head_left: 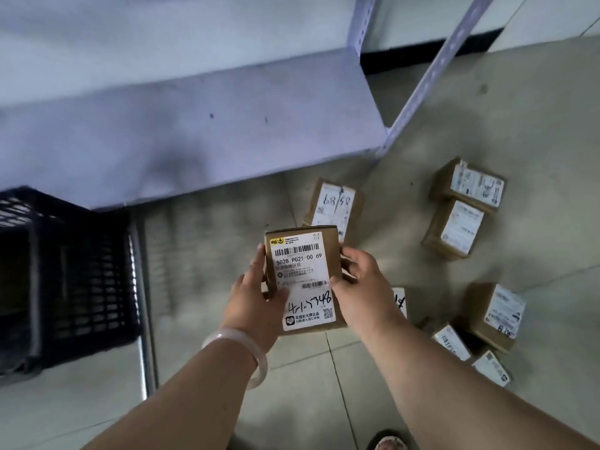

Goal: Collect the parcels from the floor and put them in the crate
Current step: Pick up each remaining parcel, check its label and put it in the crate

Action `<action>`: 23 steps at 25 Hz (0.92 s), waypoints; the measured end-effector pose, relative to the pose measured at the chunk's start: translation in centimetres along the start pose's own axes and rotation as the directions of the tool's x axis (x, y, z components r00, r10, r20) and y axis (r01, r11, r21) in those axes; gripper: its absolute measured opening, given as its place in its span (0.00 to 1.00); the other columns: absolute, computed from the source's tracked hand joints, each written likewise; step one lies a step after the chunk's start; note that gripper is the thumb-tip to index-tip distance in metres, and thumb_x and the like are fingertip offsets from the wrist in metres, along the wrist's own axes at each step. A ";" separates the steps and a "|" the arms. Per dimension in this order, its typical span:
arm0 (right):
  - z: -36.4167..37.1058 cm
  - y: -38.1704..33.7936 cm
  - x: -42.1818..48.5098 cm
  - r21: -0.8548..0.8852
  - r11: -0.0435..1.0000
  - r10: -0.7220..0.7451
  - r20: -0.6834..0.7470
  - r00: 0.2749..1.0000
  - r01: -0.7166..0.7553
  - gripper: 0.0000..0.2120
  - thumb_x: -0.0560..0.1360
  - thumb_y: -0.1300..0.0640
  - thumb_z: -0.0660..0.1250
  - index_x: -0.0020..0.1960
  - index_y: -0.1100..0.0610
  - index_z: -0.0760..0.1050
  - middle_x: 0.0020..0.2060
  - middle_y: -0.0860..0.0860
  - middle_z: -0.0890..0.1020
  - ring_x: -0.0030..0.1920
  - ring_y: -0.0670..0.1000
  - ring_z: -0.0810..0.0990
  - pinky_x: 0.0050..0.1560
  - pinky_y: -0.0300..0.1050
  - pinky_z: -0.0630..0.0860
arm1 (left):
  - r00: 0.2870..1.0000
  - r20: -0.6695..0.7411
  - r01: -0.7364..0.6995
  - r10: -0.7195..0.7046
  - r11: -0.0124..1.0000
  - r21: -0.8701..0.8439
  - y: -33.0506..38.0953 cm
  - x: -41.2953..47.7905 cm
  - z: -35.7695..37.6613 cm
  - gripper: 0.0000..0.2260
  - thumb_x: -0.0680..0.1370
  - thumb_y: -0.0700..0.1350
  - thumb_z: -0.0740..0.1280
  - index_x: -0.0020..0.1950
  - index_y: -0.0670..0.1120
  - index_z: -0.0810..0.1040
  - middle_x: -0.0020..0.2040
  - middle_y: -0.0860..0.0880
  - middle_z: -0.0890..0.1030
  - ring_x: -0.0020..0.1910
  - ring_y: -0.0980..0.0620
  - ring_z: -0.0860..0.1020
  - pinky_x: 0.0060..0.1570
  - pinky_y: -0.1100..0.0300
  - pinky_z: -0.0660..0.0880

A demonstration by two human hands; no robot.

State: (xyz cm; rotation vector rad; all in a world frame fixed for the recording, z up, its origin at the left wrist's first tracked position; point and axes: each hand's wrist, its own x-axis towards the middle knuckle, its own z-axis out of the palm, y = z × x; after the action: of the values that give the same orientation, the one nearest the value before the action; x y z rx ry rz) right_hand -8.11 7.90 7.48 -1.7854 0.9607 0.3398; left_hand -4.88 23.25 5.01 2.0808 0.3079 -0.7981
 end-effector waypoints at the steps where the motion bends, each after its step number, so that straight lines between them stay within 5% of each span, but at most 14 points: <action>1: -1.4 -2.9 -1.1 0.006 0.999 -0.034 -0.010 0.999 0.035 0.20 0.76 0.57 0.67 0.65 0.43 0.69 0.57 0.43 0.79 0.51 0.46 0.79 0.52 0.44 0.77 | 0.999 -0.013 -0.041 0.041 0.999 0.007 2.6 -0.8 -1.7 0.34 0.76 0.45 0.66 0.74 0.67 0.53 0.60 0.49 0.75 0.55 0.46 0.78 0.57 0.47 0.76; 4: -6.4 -11.9 -4.7 0.009 0.990 -0.141 -0.025 0.990 0.142 0.23 0.76 0.60 0.66 0.67 0.44 0.69 0.58 0.43 0.79 0.53 0.47 0.80 0.56 0.48 0.78 | 0.988 -0.009 -0.154 0.154 0.988 0.014 11.4 -3.9 -7.1 0.33 0.75 0.47 0.67 0.74 0.66 0.55 0.60 0.49 0.76 0.53 0.49 0.79 0.58 0.51 0.76; 8: -13.3 -22.6 -11.1 0.015 0.955 -0.292 -0.096 0.952 0.295 0.25 0.76 0.65 0.65 0.69 0.47 0.69 0.54 0.41 0.77 0.50 0.41 0.77 0.43 0.24 0.71 | 0.940 0.009 -0.341 0.342 0.937 -0.080 23.5 -9.6 -13.9 0.31 0.74 0.44 0.67 0.64 0.75 0.59 0.56 0.47 0.79 0.48 0.49 0.82 0.51 0.52 0.79; 10: -16.5 -27.6 -15.7 -0.013 0.937 -0.349 -0.137 0.927 0.350 0.25 0.75 0.63 0.66 0.69 0.44 0.69 0.55 0.40 0.79 0.50 0.40 0.79 0.41 0.27 0.72 | 0.919 0.015 -0.391 0.394 0.915 -0.099 29.2 -14.2 -17.7 0.32 0.75 0.42 0.67 0.65 0.73 0.58 0.57 0.47 0.77 0.45 0.49 0.83 0.49 0.48 0.80; 14: -21.4 -37.2 -25.0 -0.005 0.879 -0.469 -0.197 0.861 0.477 0.26 0.76 0.61 0.66 0.70 0.42 0.68 0.59 0.40 0.79 0.54 0.44 0.81 0.53 0.45 0.79 | 0.861 -0.004 -0.508 0.509 0.859 -0.057 38.2 -23.2 -25.3 0.31 0.77 0.43 0.65 0.70 0.71 0.57 0.59 0.49 0.76 0.49 0.48 0.82 0.44 0.54 0.82; 18: -25.1 -45.9 -33.7 -0.013 0.800 -0.586 -0.239 0.775 0.600 0.25 0.77 0.60 0.64 0.71 0.43 0.67 0.58 0.39 0.77 0.54 0.44 0.79 0.42 0.32 0.75 | 0.786 -0.062 -0.618 0.615 0.785 -0.050 45.2 -31.2 -32.4 0.30 0.77 0.44 0.64 0.71 0.69 0.57 0.60 0.50 0.75 0.53 0.46 0.80 0.44 0.50 0.82; 23: -26.9 -52.5 -41.9 -0.022 0.731 -0.664 -0.253 0.704 0.682 0.25 0.78 0.60 0.62 0.71 0.42 0.66 0.62 0.41 0.76 0.56 0.46 0.79 0.36 0.30 0.73 | 0.679 -0.126 -0.729 0.723 0.684 -0.004 49.9 -38.9 -38.7 0.27 0.79 0.39 0.61 0.70 0.65 0.61 0.56 0.51 0.75 0.50 0.50 0.77 0.29 0.67 0.78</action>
State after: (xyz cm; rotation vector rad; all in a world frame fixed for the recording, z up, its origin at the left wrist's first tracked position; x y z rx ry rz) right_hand -1.48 10.59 79.45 -2.0019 0.4006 -0.3951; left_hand 5.95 27.08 78.26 1.9509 -0.4391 -0.1694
